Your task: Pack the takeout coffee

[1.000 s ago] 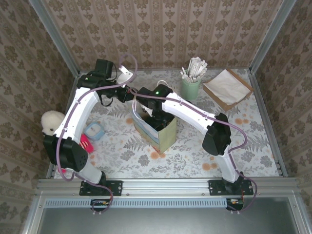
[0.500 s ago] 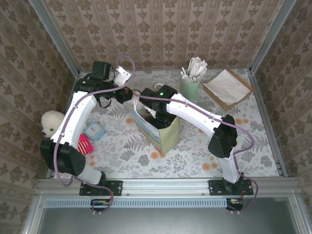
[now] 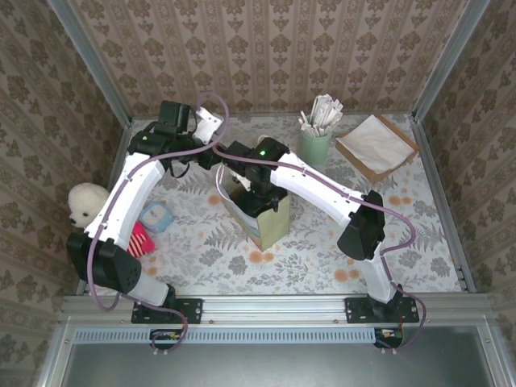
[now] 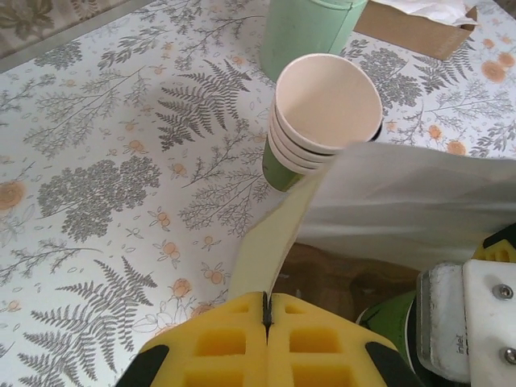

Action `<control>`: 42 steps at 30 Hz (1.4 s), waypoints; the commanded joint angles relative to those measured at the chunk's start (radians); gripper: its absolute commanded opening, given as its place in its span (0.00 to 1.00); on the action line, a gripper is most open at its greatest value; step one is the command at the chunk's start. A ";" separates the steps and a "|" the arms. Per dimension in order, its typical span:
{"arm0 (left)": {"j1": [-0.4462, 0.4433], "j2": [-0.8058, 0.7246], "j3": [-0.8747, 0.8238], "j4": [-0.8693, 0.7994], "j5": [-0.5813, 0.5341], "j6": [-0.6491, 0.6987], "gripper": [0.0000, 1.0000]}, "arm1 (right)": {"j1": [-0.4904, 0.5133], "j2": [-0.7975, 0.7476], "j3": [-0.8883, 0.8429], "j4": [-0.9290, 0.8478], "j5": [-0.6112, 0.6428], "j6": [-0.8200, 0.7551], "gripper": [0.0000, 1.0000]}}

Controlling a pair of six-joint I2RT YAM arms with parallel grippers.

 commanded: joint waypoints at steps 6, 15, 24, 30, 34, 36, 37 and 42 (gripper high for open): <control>0.000 -0.043 -0.001 0.018 -0.059 -0.030 0.00 | 0.007 -0.047 -0.107 -0.029 0.021 0.026 0.56; -0.003 -0.043 -0.008 0.022 -0.018 -0.026 0.00 | 0.005 -0.021 -0.009 -0.030 -0.002 0.028 0.56; -0.003 -0.043 -0.007 0.002 -0.014 0.001 0.00 | 0.000 -0.005 -0.006 -0.055 0.022 0.038 0.56; -0.002 -0.043 -0.007 -0.017 -0.015 -0.002 0.00 | -0.003 -0.021 -0.016 -0.037 0.035 0.042 0.56; -0.002 -0.051 -0.025 -0.007 -0.021 -0.008 0.00 | -0.005 -0.018 -0.013 -0.024 0.035 0.045 0.56; -0.003 -0.057 -0.035 0.002 -0.010 -0.006 0.00 | -0.010 -0.013 -0.021 -0.018 0.040 0.045 0.56; -0.003 -0.059 -0.034 0.002 -0.002 -0.004 0.00 | -0.012 -0.012 -0.023 -0.015 0.040 0.045 0.56; -0.003 -0.057 -0.031 0.002 0.034 -0.003 0.00 | -0.023 0.005 0.002 0.007 0.037 0.048 0.56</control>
